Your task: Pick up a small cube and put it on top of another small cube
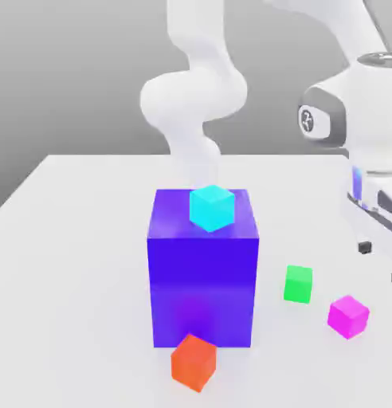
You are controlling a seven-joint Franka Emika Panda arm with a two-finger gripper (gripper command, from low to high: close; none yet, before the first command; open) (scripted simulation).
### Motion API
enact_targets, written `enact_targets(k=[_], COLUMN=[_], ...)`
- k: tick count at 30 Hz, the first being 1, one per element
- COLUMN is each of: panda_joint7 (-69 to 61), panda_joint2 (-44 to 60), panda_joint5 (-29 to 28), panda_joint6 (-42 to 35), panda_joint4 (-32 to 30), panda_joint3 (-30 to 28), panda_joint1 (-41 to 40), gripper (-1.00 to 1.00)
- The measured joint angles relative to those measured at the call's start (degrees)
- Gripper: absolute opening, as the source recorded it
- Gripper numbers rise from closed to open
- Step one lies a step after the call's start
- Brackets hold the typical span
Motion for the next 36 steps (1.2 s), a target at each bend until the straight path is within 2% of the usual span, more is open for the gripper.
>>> enact_targets(k=[4,10,11,18,24,31,36], panda_joint7=[-3.9,-5.2,-5.3,-5.4,-4.6,3.3,14.0], panda_joint2=[5.4,16.4,17.6,17.5,7.3,-0.9,-7.0], panda_joint5=[-6.0,-6.3,-6.1,-6.0,-7.1,3.4,6.1], panda_joint6=[3.5,12.2,13.2,13.0,4.9,1.3,-0.3], panda_joint4=[-1.9,-0.2,0.0,0.0,-2.0,-7.6,-11.9], panda_joint3=[0.4,1.2,1.4,1.4,0.4,2.4,2.9], panda_joint1=[1.7,1.4,1.3,1.3,2.0,2.8,3.1], gripper=[0.0,0.0,-1.0,-1.0,-1.0,-1.0,-1.0])
